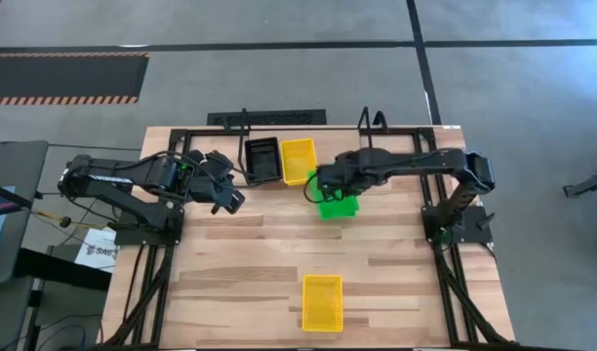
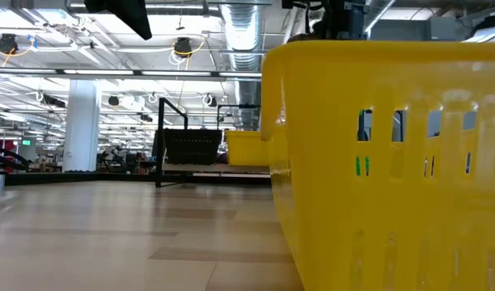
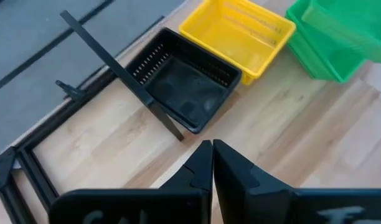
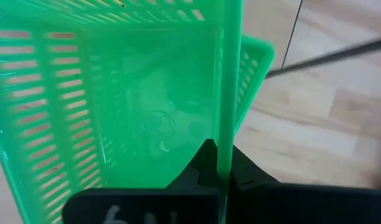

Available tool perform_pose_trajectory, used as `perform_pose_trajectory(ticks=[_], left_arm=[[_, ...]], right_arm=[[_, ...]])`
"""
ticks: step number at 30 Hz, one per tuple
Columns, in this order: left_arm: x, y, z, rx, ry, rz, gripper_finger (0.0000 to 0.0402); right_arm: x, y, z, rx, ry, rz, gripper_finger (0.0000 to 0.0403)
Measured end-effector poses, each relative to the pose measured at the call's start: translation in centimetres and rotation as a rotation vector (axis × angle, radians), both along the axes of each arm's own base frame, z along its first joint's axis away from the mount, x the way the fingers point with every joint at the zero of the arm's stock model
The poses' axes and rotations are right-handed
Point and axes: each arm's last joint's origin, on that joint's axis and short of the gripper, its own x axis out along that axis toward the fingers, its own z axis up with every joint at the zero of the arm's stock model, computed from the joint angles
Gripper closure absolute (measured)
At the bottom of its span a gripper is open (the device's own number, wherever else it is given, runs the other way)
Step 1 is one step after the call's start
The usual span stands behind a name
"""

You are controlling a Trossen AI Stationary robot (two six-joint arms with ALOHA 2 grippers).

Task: Stack baskets on shelf by color
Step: Stack the green bin on top of the stacked green bins on the shelf

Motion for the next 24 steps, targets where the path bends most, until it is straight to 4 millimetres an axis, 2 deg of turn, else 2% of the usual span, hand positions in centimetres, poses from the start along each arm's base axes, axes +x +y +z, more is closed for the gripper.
perform_pose_trajectory(ticks=[4,8,13,17,24], left_arm=[[0.0,-0.1,0.0,-0.014,0.018,-0.032,0.0401],[0.0,-0.1,0.0,-0.006,0.031,-0.053,0.0401],[0.0,-0.1,0.0,0.004,0.044,-0.072,0.0402],[0.0,-0.1,-0.1,0.005,0.047,-0.076,0.0401],[0.0,-0.1,0.0,0.005,0.047,-0.076,0.0401]], right_arm=[[-0.2,1.4,-1.8,0.007,-0.027,-0.049,0.0399],[-0.7,2.6,-3.2,0.041,-0.154,-0.081,0.04],[-1.8,2.1,-3.6,0.039,-0.294,-0.161,0.04],[-2.7,2.0,-4.4,0.029,-0.28,-0.217,0.04],[-2.8,2.2,-6.7,0.042,-0.284,-0.245,0.04]])
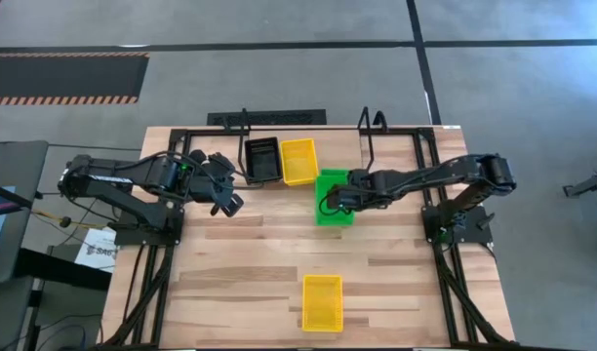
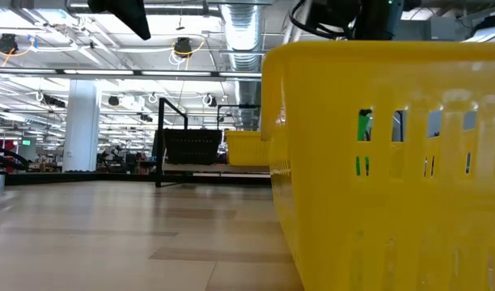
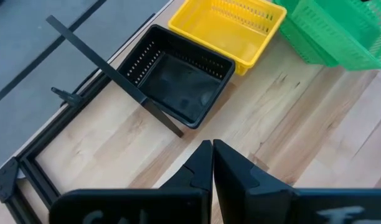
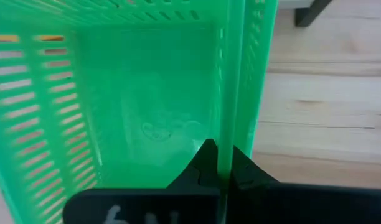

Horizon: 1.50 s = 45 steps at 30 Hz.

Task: Stack baskets on shelf by color
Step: Stack the green bin on top of the stacked green bins on the shelf

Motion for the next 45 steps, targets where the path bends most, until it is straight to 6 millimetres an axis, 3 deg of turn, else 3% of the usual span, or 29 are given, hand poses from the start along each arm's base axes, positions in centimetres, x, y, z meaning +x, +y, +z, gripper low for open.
perform_pose_trajectory(ticks=[5,38,45], left_arm=[[0.0,0.0,0.0,-0.017,0.002,-0.006,0.0401],[0.0,-0.1,0.0,-0.037,-0.014,0.015,0.0401],[0.0,-0.1,0.0,-0.045,-0.023,0.029,0.0401]], right_arm=[[-0.4,-0.1,-0.8,-0.001,0.014,-0.005,0.04],[-0.5,-1.3,-0.6,-0.166,0.029,-0.045,0.0398],[0.1,-1.3,-1.7,-0.165,0.06,-0.039,0.0397]])
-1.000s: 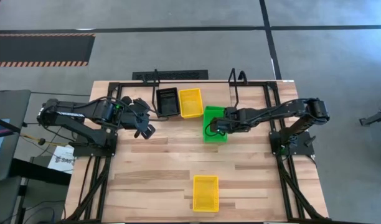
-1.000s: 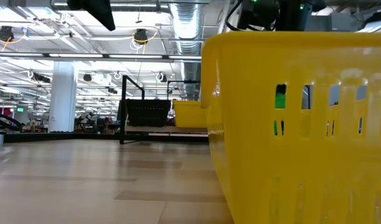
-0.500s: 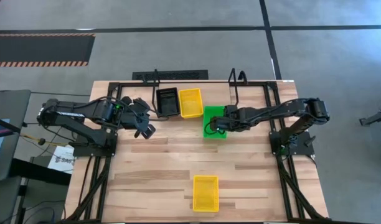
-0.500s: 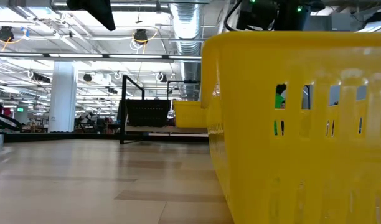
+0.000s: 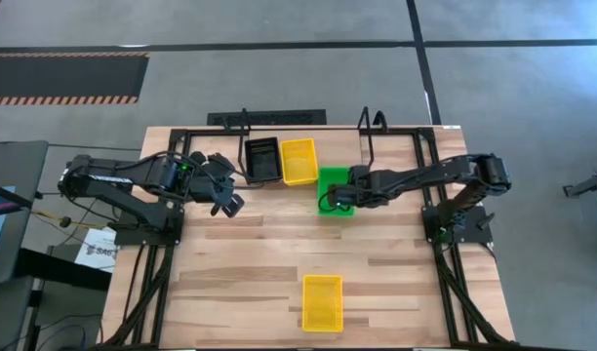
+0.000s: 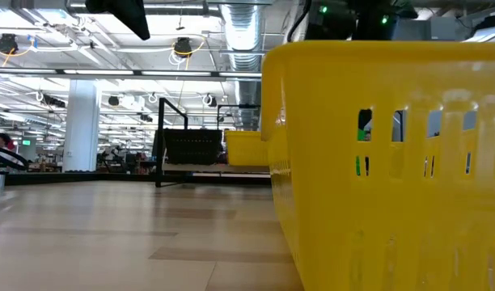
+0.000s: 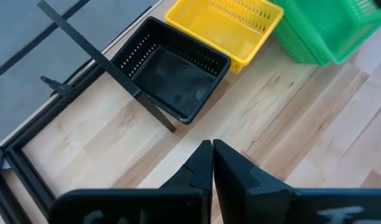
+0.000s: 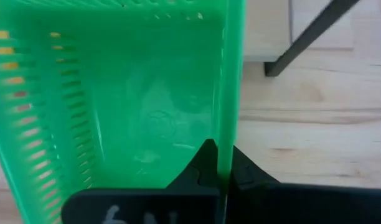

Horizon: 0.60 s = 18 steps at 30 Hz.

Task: Stack baskets on shelf by color
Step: Stack the green bin on top of the stacked green bins on the shelf

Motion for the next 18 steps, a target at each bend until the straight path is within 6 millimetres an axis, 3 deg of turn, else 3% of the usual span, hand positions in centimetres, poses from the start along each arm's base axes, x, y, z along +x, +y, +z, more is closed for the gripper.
perform_pose_trajectory(ticks=[8,18], left_arm=[[0.0,0.0,0.0,-0.001,-0.001,0.002,0.0401],[0.0,0.0,0.0,-0.01,0.001,-0.002,0.0402]], right_arm=[[1.4,-0.2,-1.8,0.007,0.01,0.025,0.0389],[1.4,-0.2,-1.0,0.019,0.038,0.083,0.0343]])
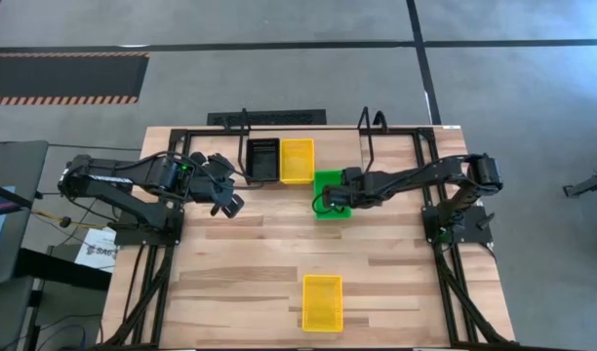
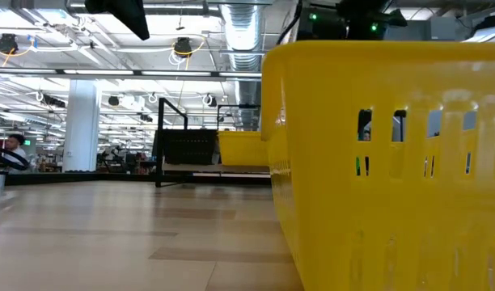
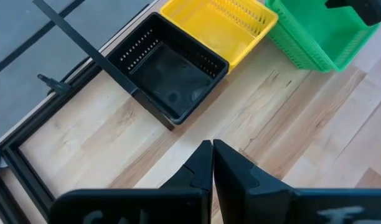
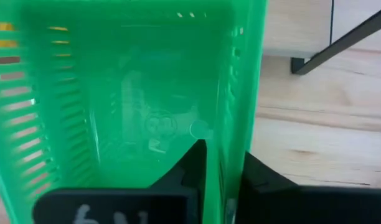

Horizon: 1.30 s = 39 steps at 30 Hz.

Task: Stack baskets on shelf by color
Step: Stack the green bin on top of the stacked green bins on the shelf, then put the stacked green bins on the shelf

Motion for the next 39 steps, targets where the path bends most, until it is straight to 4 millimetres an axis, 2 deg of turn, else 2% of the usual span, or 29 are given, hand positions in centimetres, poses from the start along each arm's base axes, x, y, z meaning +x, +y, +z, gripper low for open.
perform_pose_trajectory(ticks=[22,32,39], left_arm=[[0.0,0.0,0.0,-0.001,-0.005,0.003,0.0401],[0.0,0.0,0.0,-0.006,-0.01,0.012,0.0401],[0.0,0.0,0.0,-0.005,-0.01,0.012,0.0401]], right_arm=[[0.1,0.0,2.0,-0.019,0.082,0.058,0.0223],[1.0,-0.2,4.3,-0.08,0.065,0.116,0.0214],[0.7,0.0,4.5,-0.076,0.098,0.119,0.0222]])
